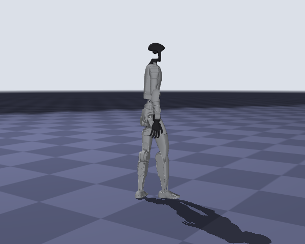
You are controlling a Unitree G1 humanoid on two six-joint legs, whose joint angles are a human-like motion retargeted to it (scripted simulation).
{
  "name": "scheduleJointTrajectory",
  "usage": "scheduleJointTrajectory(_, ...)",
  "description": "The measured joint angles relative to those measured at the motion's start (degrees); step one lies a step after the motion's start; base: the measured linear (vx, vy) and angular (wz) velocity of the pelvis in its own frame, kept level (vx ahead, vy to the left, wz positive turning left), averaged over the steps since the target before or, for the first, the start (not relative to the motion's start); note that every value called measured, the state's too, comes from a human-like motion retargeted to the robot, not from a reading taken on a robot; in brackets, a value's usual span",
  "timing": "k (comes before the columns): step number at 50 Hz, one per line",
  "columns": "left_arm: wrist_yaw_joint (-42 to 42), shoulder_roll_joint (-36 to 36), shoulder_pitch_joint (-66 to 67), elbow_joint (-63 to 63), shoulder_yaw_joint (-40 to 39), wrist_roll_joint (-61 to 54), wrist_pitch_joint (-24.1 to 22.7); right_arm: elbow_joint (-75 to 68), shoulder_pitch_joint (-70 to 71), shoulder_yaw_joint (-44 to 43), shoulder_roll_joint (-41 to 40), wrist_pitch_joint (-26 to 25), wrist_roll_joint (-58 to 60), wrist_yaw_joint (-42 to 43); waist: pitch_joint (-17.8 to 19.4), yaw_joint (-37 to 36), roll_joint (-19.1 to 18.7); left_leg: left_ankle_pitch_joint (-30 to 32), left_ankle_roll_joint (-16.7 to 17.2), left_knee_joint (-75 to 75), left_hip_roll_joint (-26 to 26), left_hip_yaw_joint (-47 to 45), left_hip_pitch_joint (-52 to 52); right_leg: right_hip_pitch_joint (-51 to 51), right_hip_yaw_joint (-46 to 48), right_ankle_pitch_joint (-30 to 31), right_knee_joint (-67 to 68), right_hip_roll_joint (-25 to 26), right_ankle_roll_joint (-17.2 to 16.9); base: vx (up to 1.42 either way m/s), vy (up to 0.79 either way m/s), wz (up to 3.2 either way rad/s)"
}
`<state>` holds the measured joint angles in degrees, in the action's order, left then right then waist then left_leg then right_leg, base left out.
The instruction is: In place motions
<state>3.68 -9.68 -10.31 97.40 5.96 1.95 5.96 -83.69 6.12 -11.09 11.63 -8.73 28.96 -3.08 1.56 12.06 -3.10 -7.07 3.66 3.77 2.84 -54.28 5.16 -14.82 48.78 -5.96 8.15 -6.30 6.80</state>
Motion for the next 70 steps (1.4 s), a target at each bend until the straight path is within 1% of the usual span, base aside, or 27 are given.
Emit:
scheduleJointTrajectory(7, -0.40, 0.37, -0.67, -0.28, -3.54, 1.00, -0.25, -6.99, 0.23, -8.01, 2.93, -1.51, -9.89, 3.98, -2.68, 3.92, -5.85, -0.38, 3.63, -1.44, 1.36, -10.32, -0.22, 8.05, 21.27, -3.19, -0.08, 2.79, 0.05, -0.16, 0.10, -2.29)
scheduleJointTrajectory(8, -0.32, 0.17, -1.06, -0.34, -3.79, 1.73, 0.01, -8.20, -0.15, -8.74, 3.12, -1.63, -11.31, 4.61, -3.54, 4.19, -6.22, -0.26, 4.25, -1.44, 1.35, -11.89, -0.26, 8.65, 20.79, -2.91, -0.45, 3.35, 0.05, 0.03, -0.03, -1.66)
scheduleJointTrajectory(10, -0.62, -0.12, -1.60, -0.74, -4.29, 3.08, 0.42, -10.52, -1.51, -10.15, 3.26, -1.65, -13.47, 5.89, -5.30, 4.27, -5.35, 0.19, 5.40, -0.92, 0.30, -14.13, 0.04, 9.36, 18.38, -3.76, -1.73, 3.68, -4.39, 0.09, -0.10, -1.42)
scheduleJointTrajectory(12, -1.15, -0.08, -1.43, -1.50, -3.89, 3.47, 0.57, -12.43, -3.43, -11.34, 2.99, -1.78, -14.79, 6.61, -6.54, 2.59, -5.12, 1.27, 6.48, -0.71, 0.60, -15.66, 1.05, 7.72, 15.81, -3.13, -1.70, 4.40, -1.43, 0.19, -0.19, -1.46)
scheduleJointTrajectory(13, -1.52, 0.23, -1.19, -2.30, -3.58, 3.45, 0.65, -13.39, -4.59, -12.09, 2.83, -2.05, -15.56, 6.82, -7.55, 0.31, -4.88, 1.96, 6.94, -0.61, 0.59, -16.89, 1.51, 6.90, 12.05, -3.60, 0.05, 3.45, -2.02, 0.23, -0.23, -1.69)
scheduleJointTrajectory(15, -2.60, 1.63, -0.10, -4.53, -3.22, 1.63, 0.14, -13.71, -7.41, -13.25, 1.63, -3.57, -16.14, 7.10, -8.43, -1.40, -3.75, 4.43, 7.38, 0.65, 0.86, -16.68, 3.69, 6.99, 8.88, -4.09, -0.42, 3.50, -0.63, 0.23, -0.25, -1.37)
scheduleJointTrajectory(17, -2.21, 2.22, 0.89, -6.17, -4.29, -0.32, -0.70, -13.71, -8.07, -13.17, 0.32, -4.23, -15.21, 7.00, -8.65, -2.06, -1.79, 7.46, 6.74, 2.56, 0.22, -16.40, 5.30, 7.10, 4.05, -4.50, -1.11, 3.54, -0.03, 0.13, -0.24, -1.00)
scheduleJointTrajectory(20, -0.53, 3.12, 2.13, -7.12, -7.22, -2.20, -1.77, -13.71, -7.98, -12.62, -1.62, -4.14, -12.29, 5.52, -9.74, -0.38, 1.65, 14.12, 2.11, 8.26, 0.18, -16.44, 7.70, 7.82, 0.96, -3.87, -1.82, 0.09, -0.41, 0.15, -0.19, -0.88)
scheduleJointTrajectory(23, -1.56, 4.15, 3.72, -7.55, -9.54, -2.70, -2.50, -11.95, -6.57, -9.70, -2.97, -3.79, -9.09, 2.82, -9.29, -0.92, 8.76, 17.51, -7.90, 27.47, 4.22, -7.80, 6.35, 8.82, -6.82, -3.20, -1.92, -5.68, 0.08, 0.23, -0.17, -1.79)
scheduleJointTrajectory(24, -1.69, 4.10, 3.99, -7.38, -9.71, -2.95, -2.78, -11.11, -5.68, -8.24, -3.36, -4.04, -8.12, 2.30, -8.71, -1.84, 9.77, 16.46, -7.81, 33.95, 6.40, -3.92, 4.35, 8.88, -9.13, -2.90, -1.81, -6.10, 0.38, 0.17, -0.17, -2.39)
scheduleJointTrajectory(25, -1.74, 4.01, 4.19, -7.08, -9.77, -3.19, -3.02, -10.22, -4.69, -6.72, -3.73, -4.34, -7.12, 1.86, -8.12, -3.05, 10.28, 14.85, -6.06, 39.85, 8.51, -0.08, 2.06, 8.80, -11.36, -2.57, -1.77, -5.91, 0.79, 0.15, -0.15, -2.65)
scheduleJointTrajectory(27, -1.86, 4.47, 4.71, -5.46, -9.44, -2.88, -3.01, -7.92, -3.02, -4.09, -4.42, -4.44, -4.52, 0.88, -7.34, -5.60, 9.48, 12.02, 0.17, 43.68, 4.70, 16.39, -6.57, 8.30, -15.68, -1.35, -2.30, -3.85, 1.76, 0.12, -0.11, -2.71)
scheduleJointTrajectory(28, -1.86, 4.60, 4.69, -4.53, -9.19, -2.68, -2.82, -6.55, -2.00, -2.78, -4.65, -4.25, -3.27, 0.21, -6.70, -6.72, 9.36, 10.74, 2.84, 44.42, 2.37, 21.70, -9.21, 8.05, -18.01, -0.92, -2.24, -3.33, 2.02, 0.09, -0.07, -2.50)
scheduleJointTrajectory(29, -1.84, 4.65, 4.57, -3.75, -8.99, -2.49, -2.66, -5.24, -1.02, -1.50, -4.88, -4.02, -2.29, -0.47, -5.97, -7.53, 9.27, 9.75, 3.92, 44.45, 0.94, 25.11, -10.95, 7.98, -19.88, -0.52, -2.24, -2.94, 2.15, 0.05, -0.05, -2.27)
scheduleJointTrajectory(30, -1.81, 4.68, 4.39, -3.06, -8.83, -2.32, -2.51, -3.95, -0.06, -0.25, -5.10, -3.78, -1.46, -1.16, -5.21, -8.18, 9.20, 8.90, 4.21, 44.13, -0.04, 27.59, -12.23, 7.99, -21.54, -0.13, -2.27, -2.62, 2.22, 0.06, -0.05, -2.39)
scheduleJointTrajectory(35, -2.76, 4.76, 4.48, -1.81, -8.21, -0.28, -2.27, 2.61, 5.13, 6.11, -6.51, 0.56, 5.73, -4.45, -2.13, -10.96, 8.85, 3.11, -1.58, 27.25, 4.34, 22.91, -11.55, 8.00, -28.93, 1.71, -1.89, -1.02, 1.88, 0.17, -0.01, -2.33)
scheduleJointTrajectory(37, -3.11, 5.02, 4.93, -1.72, -8.14, -0.07, -2.35, 2.94, 6.16, 8.05, -6.71, 0.92, 7.67, -3.64, -1.41, -12.32, 7.48, 1.05, -0.53, 17.45, 2.12, 29.33, -11.63, 8.65, -31.82, 2.31, -1.95, 1.46, 2.03, 0.30, 0.04, -2.31)
scheduleJointTrajectory(40, -3.51, 5.34, 5.09, -1.52, -8.24, -0.43, -2.44, 2.40, 6.67, 10.29, -6.94, 1.21, 8.10, -3.15, 0.16, -14.78, 5.24, 1.73, 3.91, 5.61, -0.53, 43.81, -11.41, 9.77, -37.91, 2.28, -0.70, 5.78, 1.87, 0.34, 0.05, -2.12)
scheduleJointTrajectory(41, -3.57, 5.61, 5.23, -1.50, -8.02, -0.51, -2.48, 2.17, 6.31, 10.06, -6.83, 1.27, 8.23, -3.57, 0.22, -14.95, 5.06, 4.53, 2.60, 3.45, -1.42, 45.37, -10.16, 9.80, -39.19, 2.08, 0.27, 5.78, 1.07, 0.38, 0.11, -1.32)
scheduleJointTrajectory(42, -3.46, 5.89, 5.46, -1.48, -8.16, -0.53, -2.48, 1.84, 5.94, 9.99, -6.70, 1.12, 8.48, -4.11, 0.03, -14.00, 4.82, 5.83, 2.01, 2.78, -1.24, 44.56, -9.31, 9.73, -39.84, 1.78, 1.35, 5.58, 0.31, 0.44, 0.17, -0.43)
scheduleJointTrajectory(44, -2.46, 6.40, 5.90, -1.26, -9.94, -0.49, -2.20, 0.97, 5.04, 10.63, -6.66, -0.30, 9.09, -5.20, -1.58, -9.73, 4.55, 3.65, 2.85, 5.43, 1.57, 35.72, -9.41, 8.56, -40.51, 1.08, 3.59, 5.09, -0.46, 0.42, 0.19, -0.69)
scheduleJointTrajectory(46, -1.69, 6.36, 5.47, -0.80, -10.96, -0.82, -1.71, 0.13, 3.52, 11.10, -7.30, -2.06, 7.31, -4.12, -2.75, -7.45, 4.25, 2.80, 2.02, 4.49, 0.61, 33.73, -8.48, 7.93, -42.40, 1.20, 3.84, 5.81, -0.49, 0.27, 0.12, -0.89)
scheduleJointTrajectory(50, -1.96, 5.35, 4.43, -2.44, -9.27, -0.15, -1.67, -3.68, 0.98, 7.87, -7.02, -0.36, -0.34, 0.37, -0.83, -6.99, 3.75, 0.78, 0.89, 4.40, -0.23, 29.72, -4.53, 10.58, -46.18, 2.76, 2.19, 6.07, -1.84, 0.18, 0.11, -0.86)
scheduleJointTrajectory(52, -2.89, 4.76, 3.41, -3.53, -8.79, 1.79, -1.64, -5.29, -0.91, 5.36, -6.57, -1.30, -2.71, 0.59, -1.02, -7.99, 3.76, -0.33, 0.53, 4.21, -1.19, 29.34, -3.51, 10.55, -48.45, 3.11, 2.21, 6.21, -2.48, 0.23, 0.10, -0.94)
scheduleJointTrajectory(56, -2.51, 3.91, 4.06, -4.06, -8.21, 1.89, -1.97, -8.84, -4.57, 2.45, -5.53, -3.07, -4.08, 3.33, -3.79, -7.38, 3.36, -1.13, -0.03, 3.16, -1.89, 27.31, -2.55, 10.02, -50.03, 3.13, 2.04, 6.54, -2.98, 0.24, 0.06, -0.40)
scheduleJointTrajectory(63, -0.98, 2.96, 2.15, -3.18, -10.41, 0.92, -1.75, -11.48, -7.09, -0.71, -4.19, -4.06, -5.75, 5.23, -4.36, -5.06, 2.14, -1.20, -0.87, 0.45, -3.27, 26.21, -1.38, 9.66, -51.43, 2.56, 2.12, 7.07, -3.43, 0.01, 0.02, -0.22)
scheduleJointTrajectory(70, 0.23, 4.25, 1.87, -3.84, -9.44, 1.63, -2.02, -10.36, -7.80, -1.87, -4.52, -3.78, -6.64, 4.82, -5.67, -5.01, 1.29, -0.89, -0.03, 1.24, -2.49, 28.39, -4.04, 8.18, -49.99, 1.43, 3.74, 6.89, -3.65, -0.03, -0.02, 0.17)
